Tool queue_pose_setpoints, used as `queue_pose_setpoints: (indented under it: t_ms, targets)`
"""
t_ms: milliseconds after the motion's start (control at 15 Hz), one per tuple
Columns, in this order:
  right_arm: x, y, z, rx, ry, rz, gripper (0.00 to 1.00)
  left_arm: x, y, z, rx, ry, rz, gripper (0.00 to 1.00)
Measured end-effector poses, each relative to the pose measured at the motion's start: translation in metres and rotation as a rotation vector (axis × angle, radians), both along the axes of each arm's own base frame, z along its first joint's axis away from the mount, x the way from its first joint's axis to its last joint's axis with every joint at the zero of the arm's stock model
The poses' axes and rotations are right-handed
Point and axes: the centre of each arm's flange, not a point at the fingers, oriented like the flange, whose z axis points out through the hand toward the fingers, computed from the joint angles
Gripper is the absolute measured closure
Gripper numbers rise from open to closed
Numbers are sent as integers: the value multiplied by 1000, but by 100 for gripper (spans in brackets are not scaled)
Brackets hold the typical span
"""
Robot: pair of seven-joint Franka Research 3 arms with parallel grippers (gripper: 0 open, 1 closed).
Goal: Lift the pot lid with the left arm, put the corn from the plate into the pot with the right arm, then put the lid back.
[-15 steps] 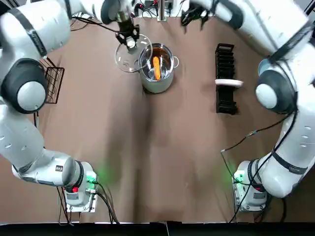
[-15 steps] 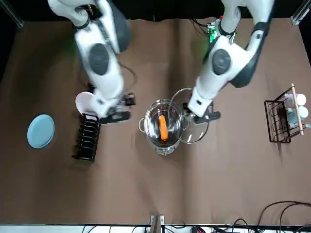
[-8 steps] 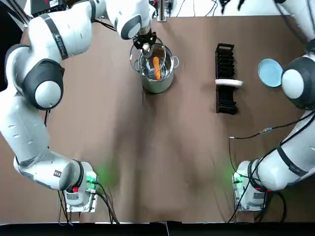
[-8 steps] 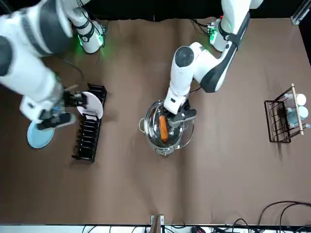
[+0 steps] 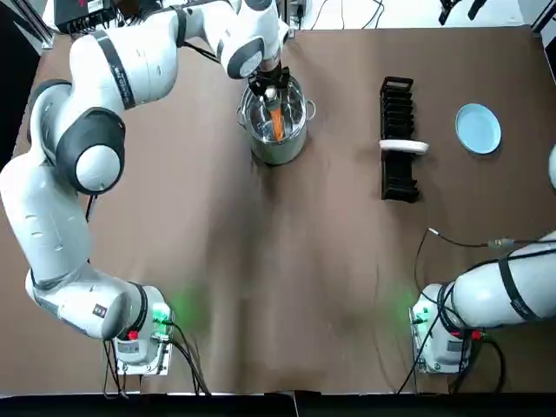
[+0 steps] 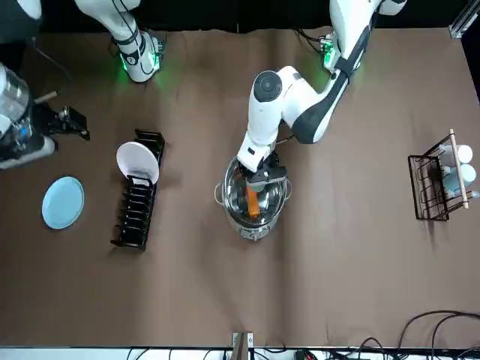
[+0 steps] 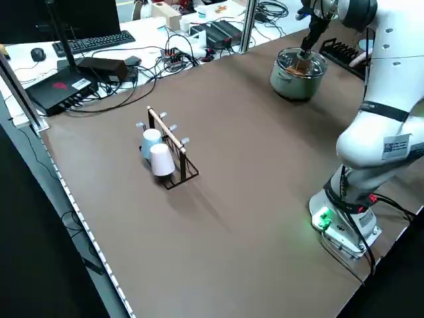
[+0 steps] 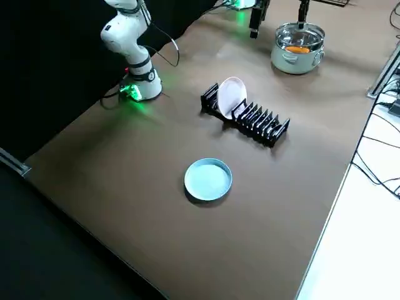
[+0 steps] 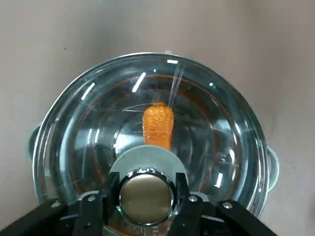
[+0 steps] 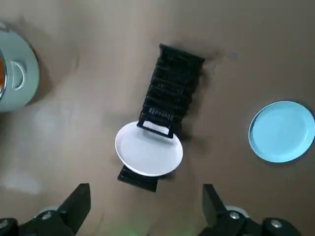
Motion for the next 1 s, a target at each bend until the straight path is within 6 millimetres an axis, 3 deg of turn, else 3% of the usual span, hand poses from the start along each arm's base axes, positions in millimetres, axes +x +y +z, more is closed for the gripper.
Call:
queue_pose_setpoints:
  t_ms: [267, 467, 1000]
  targets:
    - [-27, -22, -1, 9, -47, -38, 0, -2, -11, -6, -6, 8, -13, 50]
    - [-39, -26, 7, 12, -62, -44, 0, -3, -14, -10, -7, 12, -16, 50]
    - [-49, -42, 13, 6, -40, -146, 0, 2, -11, -11, -2, 10, -9, 50]
